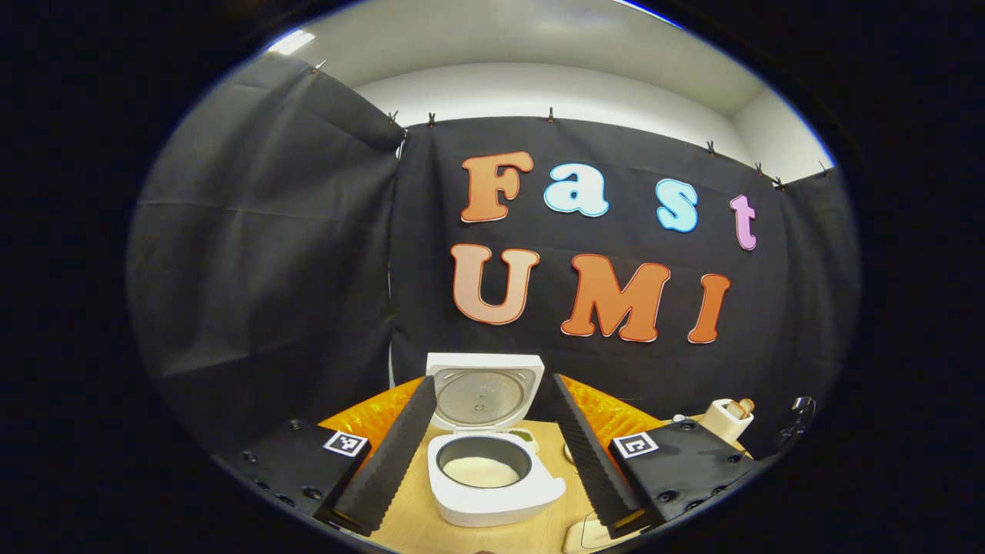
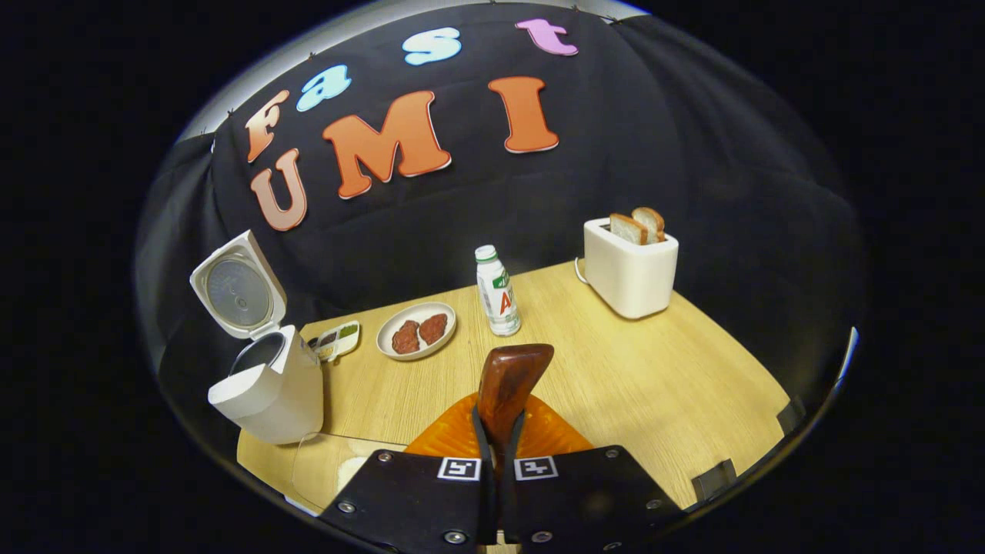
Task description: Close the left gripper, press the button to open the rice cooker; take a wooden spoon from the chopstick holder with the right hand, scoop a spoonful of rice and pour it into the rice cooker, then put the wooden spoon back into the chopstick holder.
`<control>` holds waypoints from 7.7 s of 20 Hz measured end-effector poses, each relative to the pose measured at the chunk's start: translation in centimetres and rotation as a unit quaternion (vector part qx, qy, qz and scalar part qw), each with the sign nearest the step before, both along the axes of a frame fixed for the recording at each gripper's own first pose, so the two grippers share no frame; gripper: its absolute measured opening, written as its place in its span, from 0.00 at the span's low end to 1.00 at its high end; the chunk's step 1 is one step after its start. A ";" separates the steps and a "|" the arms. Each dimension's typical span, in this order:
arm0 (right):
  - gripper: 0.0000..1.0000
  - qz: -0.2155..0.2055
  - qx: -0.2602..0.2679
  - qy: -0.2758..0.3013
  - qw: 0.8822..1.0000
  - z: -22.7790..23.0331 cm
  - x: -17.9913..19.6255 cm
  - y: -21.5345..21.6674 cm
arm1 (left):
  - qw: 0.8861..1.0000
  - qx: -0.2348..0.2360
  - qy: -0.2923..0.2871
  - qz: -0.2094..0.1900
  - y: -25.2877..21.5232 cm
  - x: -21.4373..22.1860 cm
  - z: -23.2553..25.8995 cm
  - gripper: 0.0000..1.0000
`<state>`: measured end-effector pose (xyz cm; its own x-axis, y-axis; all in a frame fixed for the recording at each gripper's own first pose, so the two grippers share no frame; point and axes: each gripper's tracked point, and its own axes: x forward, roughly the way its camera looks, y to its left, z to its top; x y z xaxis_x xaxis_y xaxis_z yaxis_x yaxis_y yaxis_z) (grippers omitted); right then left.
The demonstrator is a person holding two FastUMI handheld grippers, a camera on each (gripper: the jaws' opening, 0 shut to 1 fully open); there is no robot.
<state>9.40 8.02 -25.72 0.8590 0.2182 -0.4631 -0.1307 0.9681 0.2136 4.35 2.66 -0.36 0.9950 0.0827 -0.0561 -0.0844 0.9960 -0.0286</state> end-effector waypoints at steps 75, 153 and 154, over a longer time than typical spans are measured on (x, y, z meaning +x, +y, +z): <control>0.02 -0.123 0.252 0.095 0.955 -9.0 -6.2 18.8 | 0.994 0.018 0.087 -0.070 4.6 0.2 -6.9 1.00; 0.01 0.179 0.027 -0.242 0.953 18.4 4.7 48.2 | 0.996 -0.045 0.077 0.026 19.5 2.7 -8.7 1.00; 0.01 0.186 0.017 -0.249 0.950 18.4 4.4 48.4 | 0.996 -0.045 0.077 0.026 19.6 2.7 -8.8 1.00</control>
<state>13.85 56.46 -7.36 0.8308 0.5566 -0.0073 -0.5550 0.8292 0.0662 7.03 22.26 -9.14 0.9684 0.1221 -0.2175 -0.1466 0.9841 -0.0999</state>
